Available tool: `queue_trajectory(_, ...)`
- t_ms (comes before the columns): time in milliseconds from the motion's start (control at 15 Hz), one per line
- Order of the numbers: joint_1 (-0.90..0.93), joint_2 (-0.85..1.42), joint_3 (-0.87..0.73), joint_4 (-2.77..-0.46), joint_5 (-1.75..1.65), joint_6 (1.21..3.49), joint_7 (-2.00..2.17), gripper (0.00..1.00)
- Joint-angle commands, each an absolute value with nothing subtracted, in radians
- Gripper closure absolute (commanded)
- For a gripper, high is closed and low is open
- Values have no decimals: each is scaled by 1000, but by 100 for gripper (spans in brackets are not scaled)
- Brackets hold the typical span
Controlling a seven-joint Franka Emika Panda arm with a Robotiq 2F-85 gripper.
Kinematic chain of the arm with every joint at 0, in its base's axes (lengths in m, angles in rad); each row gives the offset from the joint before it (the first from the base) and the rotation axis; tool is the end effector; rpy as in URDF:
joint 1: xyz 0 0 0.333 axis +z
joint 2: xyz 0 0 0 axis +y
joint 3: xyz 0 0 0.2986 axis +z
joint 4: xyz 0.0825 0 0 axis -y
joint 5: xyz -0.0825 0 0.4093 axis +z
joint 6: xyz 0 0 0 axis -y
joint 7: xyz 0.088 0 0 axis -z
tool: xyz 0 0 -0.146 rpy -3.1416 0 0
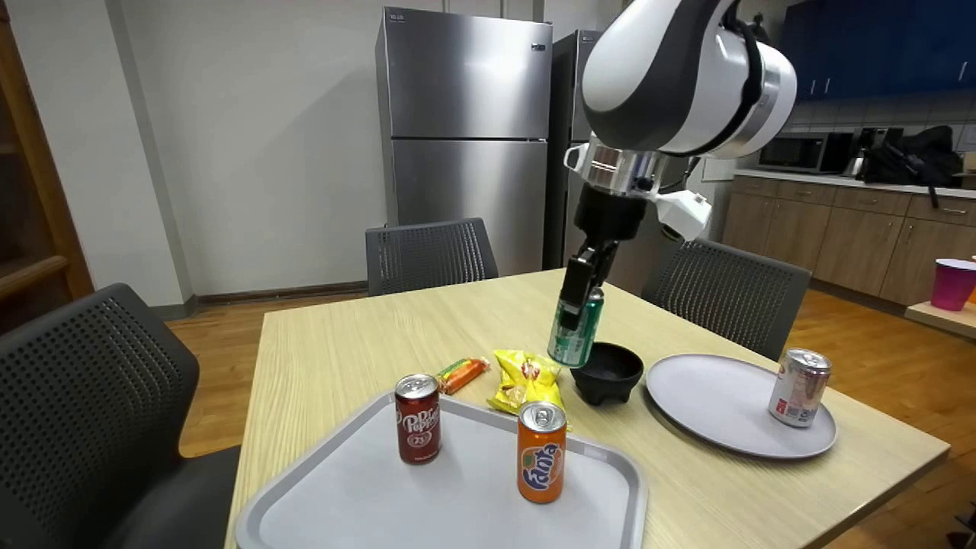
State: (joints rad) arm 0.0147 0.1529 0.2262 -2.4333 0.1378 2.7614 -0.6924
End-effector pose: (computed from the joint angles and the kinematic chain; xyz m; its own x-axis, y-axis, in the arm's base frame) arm 0.5102 0.1253 0.1847 0.6781 0.7078 0.1981 0.7183 -0.6953 0.0258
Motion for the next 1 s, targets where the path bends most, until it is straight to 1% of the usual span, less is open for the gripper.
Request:
queue_trajectory(0, 63, 102, 257, -2465, 142, 2788, -680, 62)
queue_trajectory(933, 184, 121, 380, -2471, 141, 2814, -720, 62)
